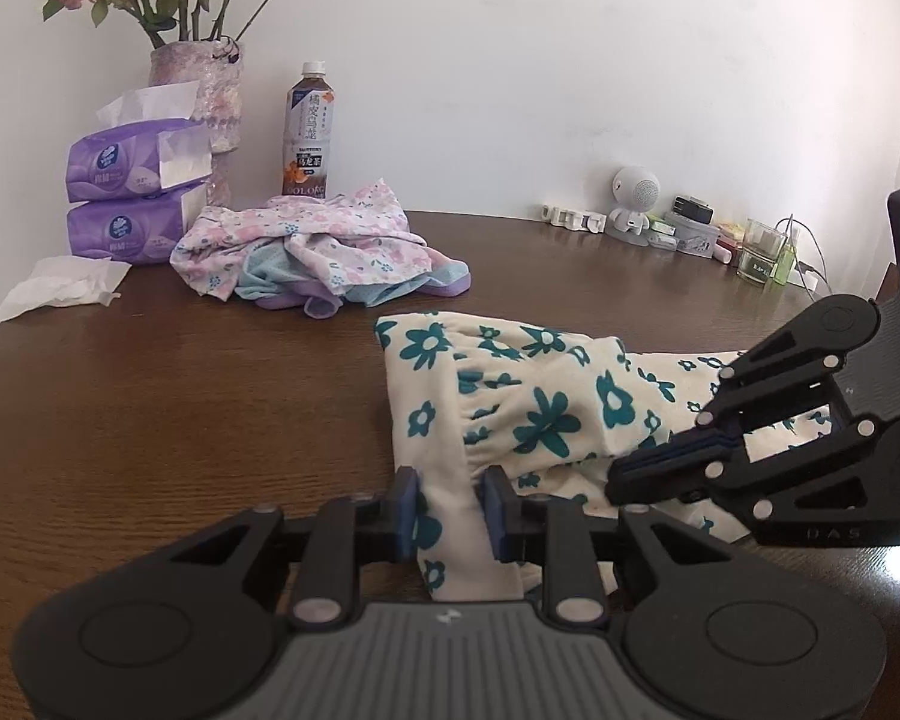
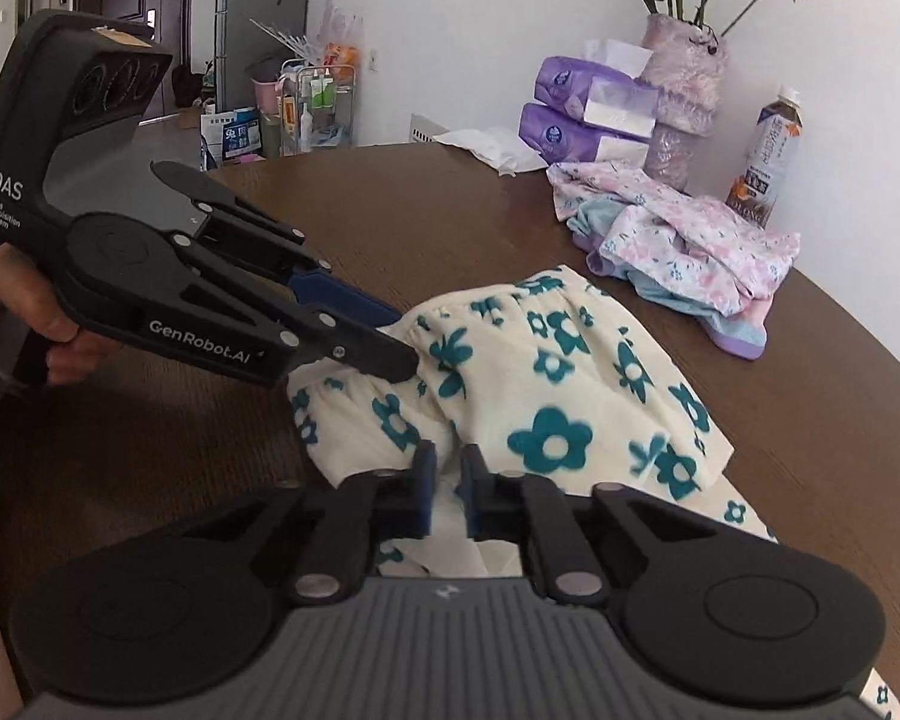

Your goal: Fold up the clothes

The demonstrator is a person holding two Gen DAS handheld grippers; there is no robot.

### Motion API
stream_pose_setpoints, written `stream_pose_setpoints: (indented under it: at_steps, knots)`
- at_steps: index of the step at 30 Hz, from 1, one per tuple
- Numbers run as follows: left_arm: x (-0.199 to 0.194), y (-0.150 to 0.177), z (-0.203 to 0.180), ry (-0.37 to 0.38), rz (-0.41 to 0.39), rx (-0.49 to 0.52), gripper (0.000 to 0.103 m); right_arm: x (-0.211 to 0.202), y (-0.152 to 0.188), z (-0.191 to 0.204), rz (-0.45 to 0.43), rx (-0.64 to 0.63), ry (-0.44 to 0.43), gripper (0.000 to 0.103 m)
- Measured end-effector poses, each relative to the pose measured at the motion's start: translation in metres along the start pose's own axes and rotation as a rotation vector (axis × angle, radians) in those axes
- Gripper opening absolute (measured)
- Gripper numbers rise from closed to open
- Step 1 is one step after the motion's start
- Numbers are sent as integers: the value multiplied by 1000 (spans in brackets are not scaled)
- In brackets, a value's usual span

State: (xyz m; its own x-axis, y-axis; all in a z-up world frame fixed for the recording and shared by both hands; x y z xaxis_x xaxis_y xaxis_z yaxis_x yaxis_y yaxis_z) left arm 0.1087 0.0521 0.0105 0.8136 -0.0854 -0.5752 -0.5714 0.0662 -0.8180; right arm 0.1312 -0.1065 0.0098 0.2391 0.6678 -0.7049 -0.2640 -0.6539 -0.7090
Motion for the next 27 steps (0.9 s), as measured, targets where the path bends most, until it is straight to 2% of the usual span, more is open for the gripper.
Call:
stream_pose_setpoints:
  at_steps: [2,3,6,7,8,9,10,12,15,17,24,27]
  knots:
    - [0,1,0,-5,-4,1,23,-3,11,-7,27,36,74,0]
    - [0,1,0,-7,-6,2,23,-7,15,-11,17,78,80,0]
    - [-1,1,-1,-12,-11,4,23,-29,23,-15,-71,204,72,7]
    - [-1,1,-2,-14,-12,6,23,-34,24,-14,-102,240,64,15]
    - [-1,1,-2,-15,-14,7,22,-36,25,-14,-126,276,53,34]
    - [-2,1,-2,-16,-15,8,22,-37,25,-15,-143,309,44,43]
    - [-2,1,-3,-16,-17,8,22,-35,26,-15,-144,338,40,45]
    - [-3,1,-3,-16,-19,9,22,-26,28,-17,-129,394,40,44]
    - [-3,2,-4,-19,-24,13,22,-18,31,-16,-139,436,51,35]
    - [-3,2,-4,-20,-27,17,22,-19,29,-15,-168,460,37,3]
    - [-3,5,-5,-19,-36,28,26,-37,34,-11,-244,513,88,2]
    - [-3,5,-6,-22,-38,32,26,-38,41,-13,-241,552,111,1]
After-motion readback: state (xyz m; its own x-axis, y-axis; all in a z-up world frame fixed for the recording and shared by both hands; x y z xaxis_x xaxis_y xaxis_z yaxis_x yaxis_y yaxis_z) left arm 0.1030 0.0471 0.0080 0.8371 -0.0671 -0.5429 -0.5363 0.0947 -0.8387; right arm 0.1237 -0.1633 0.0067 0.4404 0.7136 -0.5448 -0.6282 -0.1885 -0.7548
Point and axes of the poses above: each gripper's, at about its wrist camera, not at the fingertips, and x roughly the way its jaws point, z to its left, y to its underside, the point moved 3 cm from there along x, roughly the way its jaws point, and after that the axes turned 12 degrees about -y, right-handed, at the moved point
